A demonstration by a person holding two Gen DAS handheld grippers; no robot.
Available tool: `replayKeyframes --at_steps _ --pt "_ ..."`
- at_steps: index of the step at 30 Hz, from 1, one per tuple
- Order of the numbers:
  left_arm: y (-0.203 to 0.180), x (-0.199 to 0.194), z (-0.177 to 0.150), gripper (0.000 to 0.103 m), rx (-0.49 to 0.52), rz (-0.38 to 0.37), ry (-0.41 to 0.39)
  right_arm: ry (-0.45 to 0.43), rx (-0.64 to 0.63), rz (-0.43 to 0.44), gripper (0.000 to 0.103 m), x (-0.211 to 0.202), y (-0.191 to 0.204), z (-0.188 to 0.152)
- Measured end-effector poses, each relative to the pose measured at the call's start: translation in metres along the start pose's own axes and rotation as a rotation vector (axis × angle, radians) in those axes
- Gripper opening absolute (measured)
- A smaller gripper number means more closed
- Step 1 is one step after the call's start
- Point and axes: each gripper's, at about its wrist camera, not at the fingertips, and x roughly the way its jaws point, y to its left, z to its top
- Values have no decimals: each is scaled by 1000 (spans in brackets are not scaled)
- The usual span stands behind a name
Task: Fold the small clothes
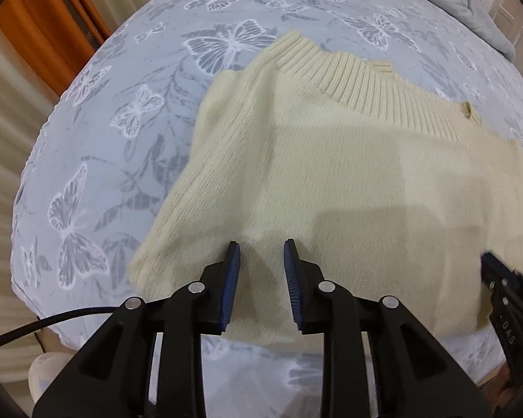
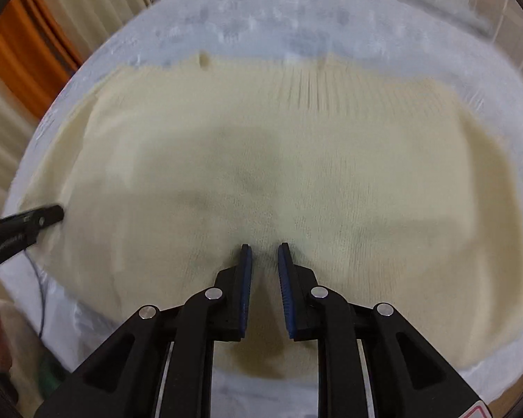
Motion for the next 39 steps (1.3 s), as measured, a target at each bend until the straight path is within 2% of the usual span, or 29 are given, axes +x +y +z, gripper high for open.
replayKeyframes --at_steps 1,2,3,5,7,8,10,13,15,16,17,19,20,22,26,28,29,32,35,39 --pt "2 -2 0 25 -3 -3 -1 -7 11 25 17 -8 2 2" --pt "3 -5 -2 25 -6 -6 -3 -46 42 102 17 -25 5 5" --pt "4 -7 -4 26 -10 -10 -2 -65 57 139 18 -33 5 6" --pt "6 -7 -8 26 -18 -15 0 -28 46 152 17 -29 14 5" --pt "6 -7 -10 26 -18 -13 3 35 -1 109 16 -5 25 -1" --pt "5 -7 -11 26 -19 -14 7 7 -25 91 15 -1 27 -5" --pt "7 -11 -13 26 -29 -22 7 9 1 86 16 -13 27 -1" --pt "14 -19 -17 26 -56 -39 1 -39 92 157 19 -43 10 1" --pt "24 -26 -21 36 -103 -52 -5 -82 118 139 26 -60 -5 -3" --pt "27 -29 -24 47 -119 -46 -9 -96 125 121 28 -67 -15 -7" --pt "31 -31 -26 53 -129 -34 -16 -101 138 77 30 -73 -32 -13" --pt "34 -35 -32 57 -121 5 -26 -97 178 33 32 -81 -58 -28" --pt "34 -34 -34 62 -120 12 -21 -91 215 13 35 -83 -73 -34" --pt "37 -31 -38 63 -138 9 -3 -83 329 -24 39 -84 -111 -49" --pt "36 -29 -44 63 -150 20 23 -62 445 -62 39 -80 -149 -69" --pt "34 -30 -45 65 -138 35 18 -53 456 -73 43 -76 -156 -77" --pt "33 -31 -46 70 -136 40 18 -48 458 -77 45 -74 -154 -78" --pt "36 -35 -49 72 -163 49 19 -41 479 -71 46 -71 -160 -85" --pt "63 -52 -55 72 -274 46 -26 -49 487 -59 47 -77 -160 -91" --pt "111 -73 -79 73 -444 120 -29 -86 451 -79 58 -84 -157 -96"
